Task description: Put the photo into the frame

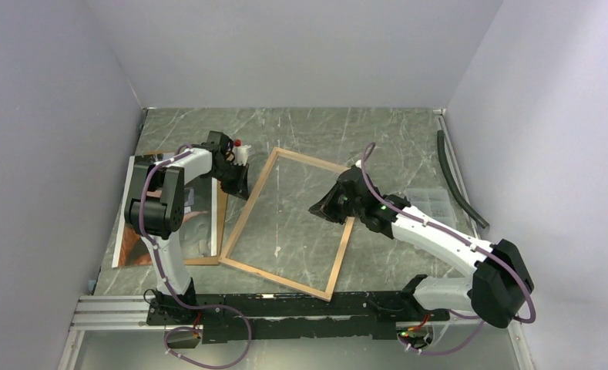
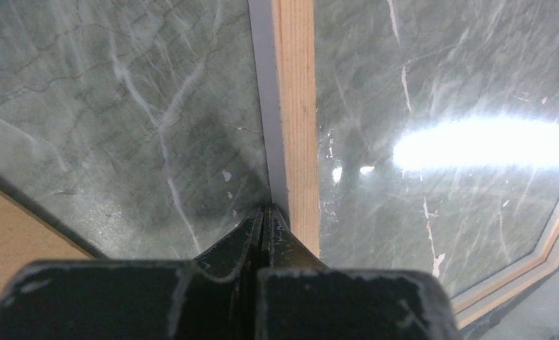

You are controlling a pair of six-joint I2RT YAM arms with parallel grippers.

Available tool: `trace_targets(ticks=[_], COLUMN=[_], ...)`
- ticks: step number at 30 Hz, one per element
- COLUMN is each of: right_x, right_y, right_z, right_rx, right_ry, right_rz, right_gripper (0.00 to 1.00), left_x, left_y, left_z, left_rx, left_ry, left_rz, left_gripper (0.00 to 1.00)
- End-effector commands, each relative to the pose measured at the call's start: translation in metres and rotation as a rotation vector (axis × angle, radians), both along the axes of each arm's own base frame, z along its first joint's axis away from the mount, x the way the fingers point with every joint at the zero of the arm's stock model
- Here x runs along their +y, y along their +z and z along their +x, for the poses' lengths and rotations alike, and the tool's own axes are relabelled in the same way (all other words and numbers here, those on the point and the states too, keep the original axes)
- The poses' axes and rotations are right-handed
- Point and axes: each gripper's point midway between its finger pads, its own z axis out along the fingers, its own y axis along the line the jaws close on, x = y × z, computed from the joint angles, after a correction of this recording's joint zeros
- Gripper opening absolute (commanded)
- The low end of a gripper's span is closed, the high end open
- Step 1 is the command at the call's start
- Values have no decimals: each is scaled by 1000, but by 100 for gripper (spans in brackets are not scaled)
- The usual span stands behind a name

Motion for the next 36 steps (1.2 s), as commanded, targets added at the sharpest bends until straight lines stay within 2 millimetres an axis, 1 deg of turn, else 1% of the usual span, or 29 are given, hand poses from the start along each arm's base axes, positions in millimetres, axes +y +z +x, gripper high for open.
trace_targets(ticks=[1, 3, 7, 12, 14, 22, 26, 28, 34, 36], right_x=[39, 40, 38, 44, 45, 49, 46, 44, 27, 22], right_y=[44, 52, 56, 73, 73, 60, 51, 46, 27, 16], right_z=[2, 3, 4, 5, 5, 6, 7, 7, 2, -2], right_rx=[-153, -188, -197, -266, -264, -245, -231, -223, -191, -173], right_ry=[145, 148, 146, 158, 160, 180, 179, 180, 169, 173], right_rz=[132, 152, 145, 230, 231, 213, 185, 167, 102, 81], right_gripper=[0, 0, 0, 0, 0, 0, 0, 0, 0, 0], left_x=[-1, -1, -1, -2, -1, -1, -1, -1, -1, -1], left_y=[-15, -15, -17, -16, -16, -17, -16, -16, -15, -15], left_z=[-12, -12, -14, -14, -14, -15, -15, -15, -14, -14], left_rx=[28, 24, 30, 29, 30, 28, 28, 27, 26, 27], left_ry=[-25, -25, -25, -26, -27, -29, -29, -31, -32, -32], left_rz=[31, 33, 32, 29, 30, 33, 33, 34, 30, 33], left_gripper=[3, 3, 3, 3, 3, 3, 3, 3, 3, 3])
